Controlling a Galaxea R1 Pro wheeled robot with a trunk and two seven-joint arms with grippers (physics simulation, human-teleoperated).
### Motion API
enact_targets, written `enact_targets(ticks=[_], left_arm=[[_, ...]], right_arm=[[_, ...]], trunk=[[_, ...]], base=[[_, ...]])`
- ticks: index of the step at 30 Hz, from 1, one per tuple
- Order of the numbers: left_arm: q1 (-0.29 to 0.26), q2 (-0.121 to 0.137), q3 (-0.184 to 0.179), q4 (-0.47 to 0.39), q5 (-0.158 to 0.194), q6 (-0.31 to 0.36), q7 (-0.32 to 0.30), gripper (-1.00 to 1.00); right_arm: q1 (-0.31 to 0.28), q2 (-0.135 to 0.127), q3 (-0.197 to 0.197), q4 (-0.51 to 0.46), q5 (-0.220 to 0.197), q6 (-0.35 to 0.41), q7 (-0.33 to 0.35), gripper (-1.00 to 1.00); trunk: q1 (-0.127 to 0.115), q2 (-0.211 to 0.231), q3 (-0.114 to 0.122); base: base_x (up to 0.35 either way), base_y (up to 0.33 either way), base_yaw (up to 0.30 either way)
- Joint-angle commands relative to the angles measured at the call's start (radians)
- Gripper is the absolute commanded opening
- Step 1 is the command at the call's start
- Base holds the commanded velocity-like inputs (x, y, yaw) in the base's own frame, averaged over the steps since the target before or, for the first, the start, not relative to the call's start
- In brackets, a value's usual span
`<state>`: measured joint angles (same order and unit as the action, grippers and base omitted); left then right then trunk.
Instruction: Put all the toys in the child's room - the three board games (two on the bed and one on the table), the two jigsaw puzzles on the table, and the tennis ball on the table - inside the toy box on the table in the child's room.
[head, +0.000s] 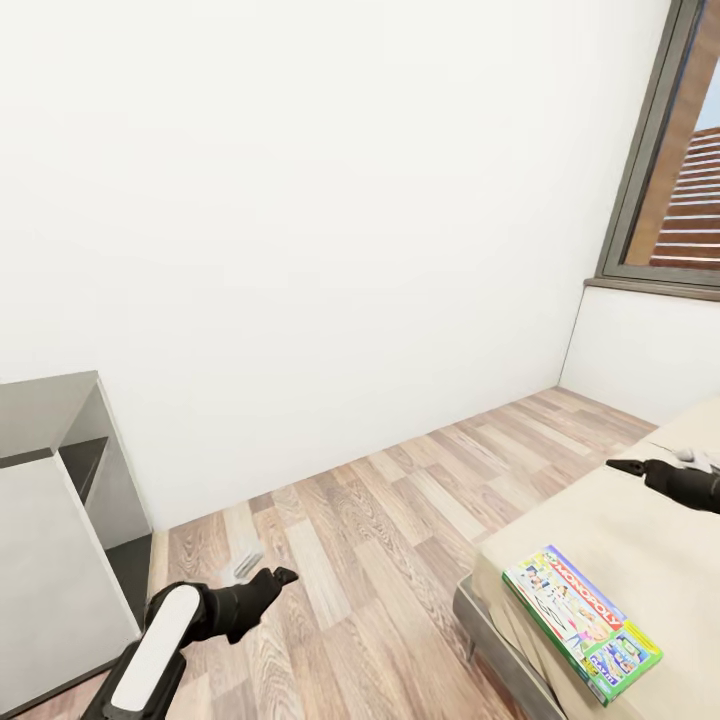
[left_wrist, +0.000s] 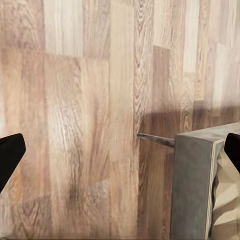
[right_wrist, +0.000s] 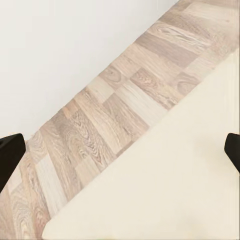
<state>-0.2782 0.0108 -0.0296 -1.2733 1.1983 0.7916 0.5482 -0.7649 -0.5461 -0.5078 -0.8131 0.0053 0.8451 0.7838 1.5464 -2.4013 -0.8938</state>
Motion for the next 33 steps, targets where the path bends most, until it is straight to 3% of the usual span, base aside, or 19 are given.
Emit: enact_targets(ticks=[1,8,16,21,33], left_arm=[[-0.007,-0.003,-0.002,0.023,0.010,-0.007,-0.003,1.00],[-0.023,-0.013,-0.002,0.111,0.009,-0.034,-0.080,1.00],[-0.032,-0.018,-0.003,0.214,0.006,-0.064,-0.256,1.00],[-0.033,-0.020,-0.004,0.249,0.006,-0.074,-0.321,1.00],[-0.036,-0.029,-0.005,0.280,0.008,-0.092,-0.384,1.00]], right_arm=[[0.007,-0.001,-0.013,-0.015,0.001,0.003,0.004,1.00],[0.029,0.000,-0.037,-0.071,0.002,-0.001,0.005,1.00],[0.041,0.005,-0.047,-0.128,0.005,0.001,0.006,1.00],[0.043,0.006,-0.047,-0.143,0.006,0.003,0.006,1.00],[0.045,0.012,-0.048,-0.161,0.007,0.007,0.006,1.00]], trunk=[[0.000,0.000,-0.001],[0.000,0.000,-0.001],[0.000,0.000,-0.001],[0.000,0.000,-0.001],[0.000,0.000,-0.001]], base=[[0.000,0.000,0.000],[0.000,0.000,0.000],[0.000,0.000,0.000],[0.000,0.000,-0.005],[0.000,0.000,-0.132]])
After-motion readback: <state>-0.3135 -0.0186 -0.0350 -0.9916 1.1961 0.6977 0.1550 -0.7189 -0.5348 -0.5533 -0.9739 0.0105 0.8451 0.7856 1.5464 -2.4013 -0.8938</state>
